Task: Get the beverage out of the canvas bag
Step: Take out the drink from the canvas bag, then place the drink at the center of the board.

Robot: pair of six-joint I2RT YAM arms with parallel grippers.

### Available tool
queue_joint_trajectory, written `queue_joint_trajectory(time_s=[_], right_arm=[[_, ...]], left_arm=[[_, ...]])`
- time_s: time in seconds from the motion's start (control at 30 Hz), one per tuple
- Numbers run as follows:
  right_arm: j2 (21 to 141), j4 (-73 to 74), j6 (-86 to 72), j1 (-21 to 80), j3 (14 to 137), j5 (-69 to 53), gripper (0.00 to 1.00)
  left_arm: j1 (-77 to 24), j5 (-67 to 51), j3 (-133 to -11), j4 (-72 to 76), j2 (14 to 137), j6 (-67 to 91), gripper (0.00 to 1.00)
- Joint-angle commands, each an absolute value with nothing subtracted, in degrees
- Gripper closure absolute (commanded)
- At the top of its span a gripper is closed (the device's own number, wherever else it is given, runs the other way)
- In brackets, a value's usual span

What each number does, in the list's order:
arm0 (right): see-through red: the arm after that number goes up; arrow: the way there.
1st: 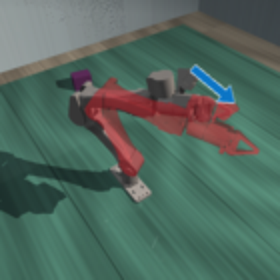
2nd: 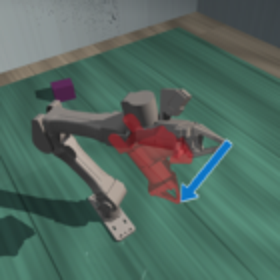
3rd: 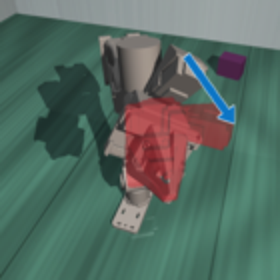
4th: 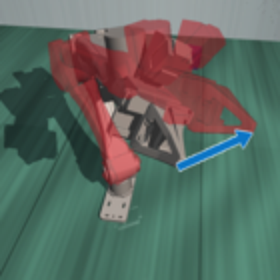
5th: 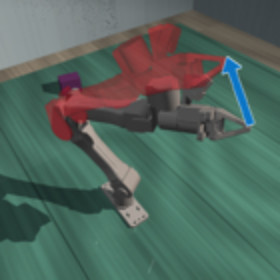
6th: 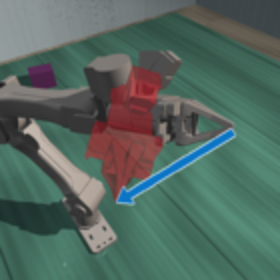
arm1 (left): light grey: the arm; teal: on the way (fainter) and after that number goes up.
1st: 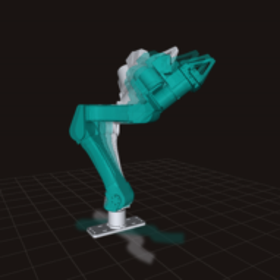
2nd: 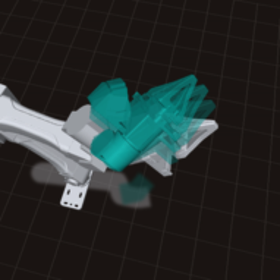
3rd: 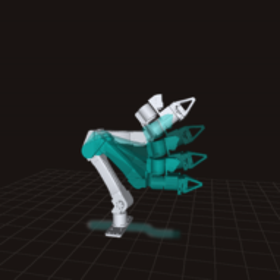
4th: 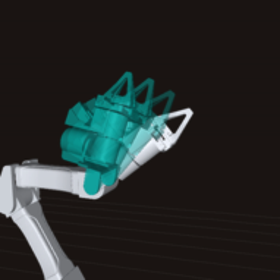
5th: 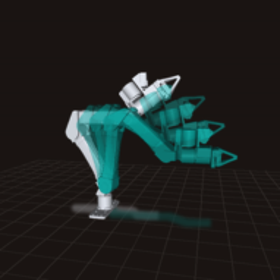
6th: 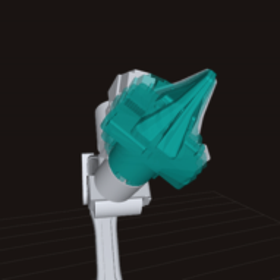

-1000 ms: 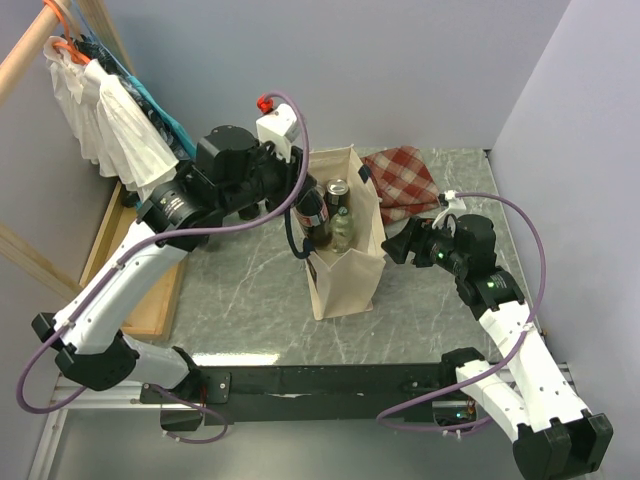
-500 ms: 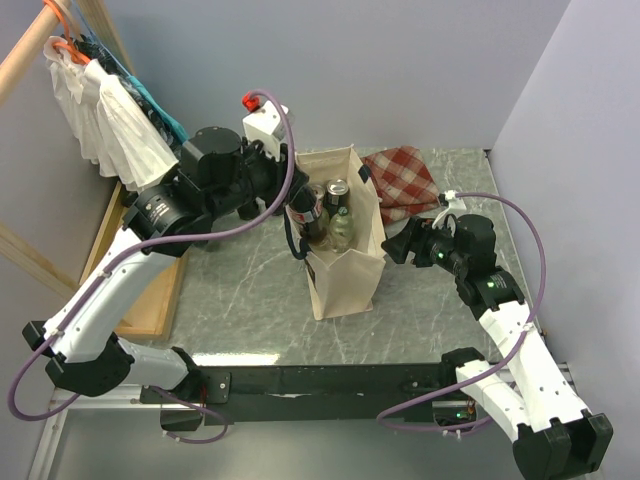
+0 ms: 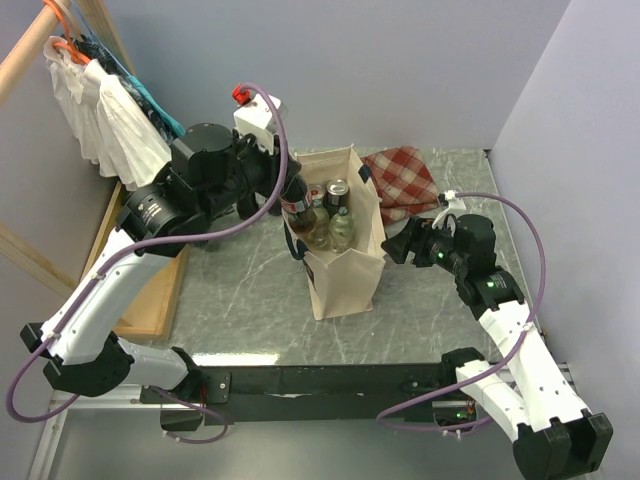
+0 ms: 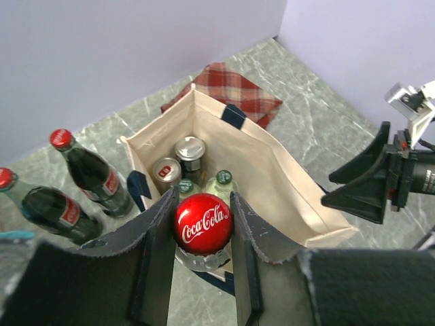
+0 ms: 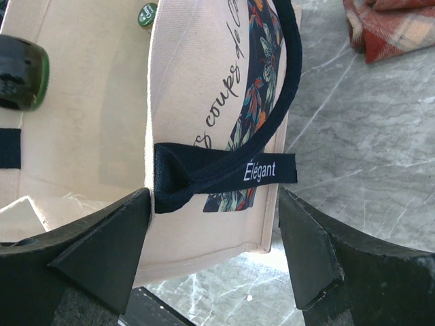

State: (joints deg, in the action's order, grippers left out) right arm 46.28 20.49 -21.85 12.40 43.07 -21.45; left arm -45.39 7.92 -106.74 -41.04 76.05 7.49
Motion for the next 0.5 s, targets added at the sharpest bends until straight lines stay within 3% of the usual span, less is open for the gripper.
queue_joint_trajectory(time_s=[0.0,0.47], right_arm=[[46.23,19.86,-21.53,12.74,44.12,-21.09,0.18],[46.49,19.86,-21.62,12.66,44.03,-21.18,0.18]], left_arm=[[-45.62,12.39,-112.15,-28.83,72.69,4.93,0.99],[-45.62,21.09,-111.8,-27.07,71.28,1.41,0.99]])
